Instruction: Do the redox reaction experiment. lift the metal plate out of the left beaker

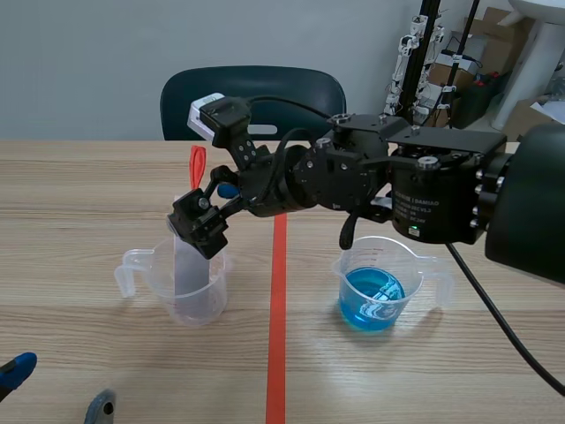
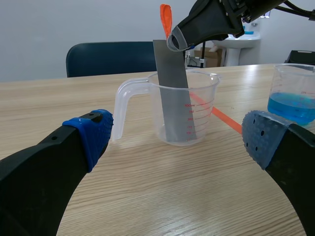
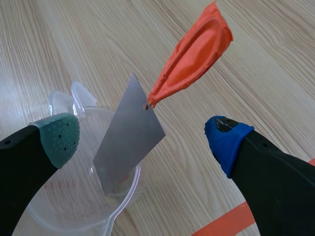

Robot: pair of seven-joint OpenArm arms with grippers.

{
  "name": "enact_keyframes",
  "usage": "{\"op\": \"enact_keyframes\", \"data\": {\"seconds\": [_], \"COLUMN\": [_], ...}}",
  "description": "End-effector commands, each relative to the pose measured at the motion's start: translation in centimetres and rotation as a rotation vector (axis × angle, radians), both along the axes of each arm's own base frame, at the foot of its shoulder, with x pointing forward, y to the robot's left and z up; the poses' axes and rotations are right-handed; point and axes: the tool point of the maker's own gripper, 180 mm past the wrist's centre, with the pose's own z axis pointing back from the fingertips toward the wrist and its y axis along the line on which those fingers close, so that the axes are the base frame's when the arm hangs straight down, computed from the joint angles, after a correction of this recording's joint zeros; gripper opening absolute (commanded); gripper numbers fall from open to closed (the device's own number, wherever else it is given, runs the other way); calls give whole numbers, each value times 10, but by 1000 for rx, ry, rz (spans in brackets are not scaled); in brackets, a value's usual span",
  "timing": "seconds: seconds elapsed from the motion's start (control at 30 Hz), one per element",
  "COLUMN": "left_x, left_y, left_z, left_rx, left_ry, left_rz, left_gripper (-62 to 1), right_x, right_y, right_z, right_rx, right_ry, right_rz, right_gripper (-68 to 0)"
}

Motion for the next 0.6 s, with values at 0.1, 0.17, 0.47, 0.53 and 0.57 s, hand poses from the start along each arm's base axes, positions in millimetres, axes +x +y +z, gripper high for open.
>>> {"op": "enact_keyframes", "data": {"seconds": [0.1,0.17,0.47,0.53,0.57], "left_x": [2,2,2,2,2], "left_y": [1,1,1,1,1], "left_z": [7,7,7,7,7], "left_rx": [-13,-13,-13,-13,-13], "left_ry": [-35,-35,-34,-34,-34], "left_rz": [4,4,4,4,4], "left_gripper": [-58,-58,-58,-58,-58], "right_x": [4,4,4,4,4], "right_y": [9,9,9,9,9], "right_z": [15,14,14,14,14], "right_rx": [21,19,19,18,16], "right_ry": [-16,-15,-16,-16,-18], "right_rz": [3,4,4,5,6], "right_gripper": [-231,-293,-370,-409,-428]}}
